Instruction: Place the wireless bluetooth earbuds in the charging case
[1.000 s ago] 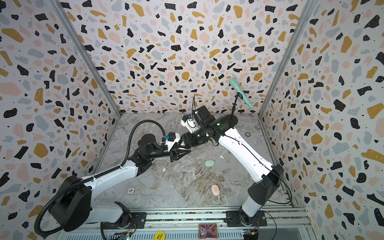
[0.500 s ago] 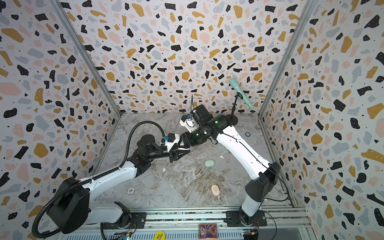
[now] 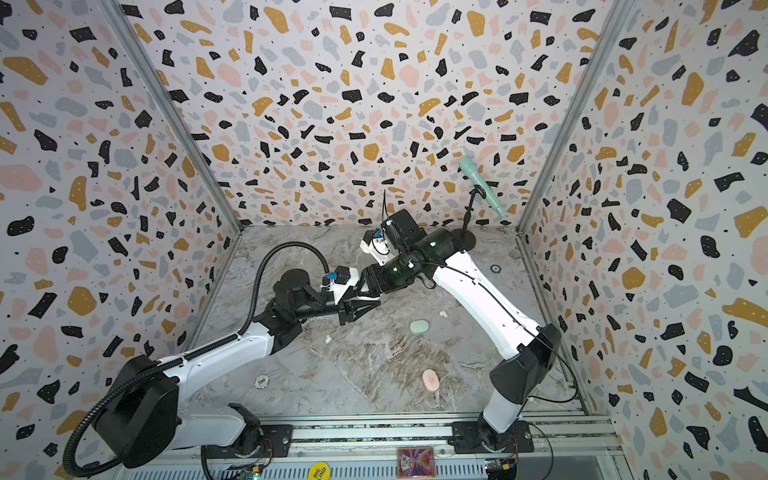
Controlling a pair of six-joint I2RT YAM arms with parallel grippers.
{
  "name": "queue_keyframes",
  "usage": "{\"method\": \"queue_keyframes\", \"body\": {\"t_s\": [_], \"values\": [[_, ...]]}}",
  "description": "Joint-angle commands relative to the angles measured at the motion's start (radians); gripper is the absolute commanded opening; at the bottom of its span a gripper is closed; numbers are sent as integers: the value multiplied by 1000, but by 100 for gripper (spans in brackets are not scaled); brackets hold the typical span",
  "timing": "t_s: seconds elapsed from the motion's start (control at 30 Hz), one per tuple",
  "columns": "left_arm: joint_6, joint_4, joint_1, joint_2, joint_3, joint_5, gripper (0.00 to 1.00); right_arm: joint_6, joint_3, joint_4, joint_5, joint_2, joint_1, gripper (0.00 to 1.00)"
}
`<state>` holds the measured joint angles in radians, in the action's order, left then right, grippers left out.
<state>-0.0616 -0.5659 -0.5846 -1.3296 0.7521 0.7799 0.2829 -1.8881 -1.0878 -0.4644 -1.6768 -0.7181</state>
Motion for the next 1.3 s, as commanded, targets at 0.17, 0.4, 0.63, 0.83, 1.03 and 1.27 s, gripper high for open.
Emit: {"method": "queue_keyframes", "body": {"t_s": [0.17, 0.4, 0.63, 0.83, 1.03, 1.27], "values": [[12, -137, -6, 35, 18, 44, 53, -6, -16, -46, -10, -20, -6, 55], [4, -117, -6, 37, 19, 50, 51, -7, -13, -47, -10, -17, -6, 55], [6, -120, -6, 39, 23, 48, 47, -8, -12, -49, -19, -19, -6, 55], [22, -131, -6, 36, 32, 56, 45, -8, -10, -49, -20, -21, -8, 58], [31, -135, -6, 35, 34, 62, 43, -5, -8, -47, -13, -20, -7, 65], [39, -135, -6, 30, 29, 67, 42, 10, -5, -32, -4, 0, 6, 74]]}}
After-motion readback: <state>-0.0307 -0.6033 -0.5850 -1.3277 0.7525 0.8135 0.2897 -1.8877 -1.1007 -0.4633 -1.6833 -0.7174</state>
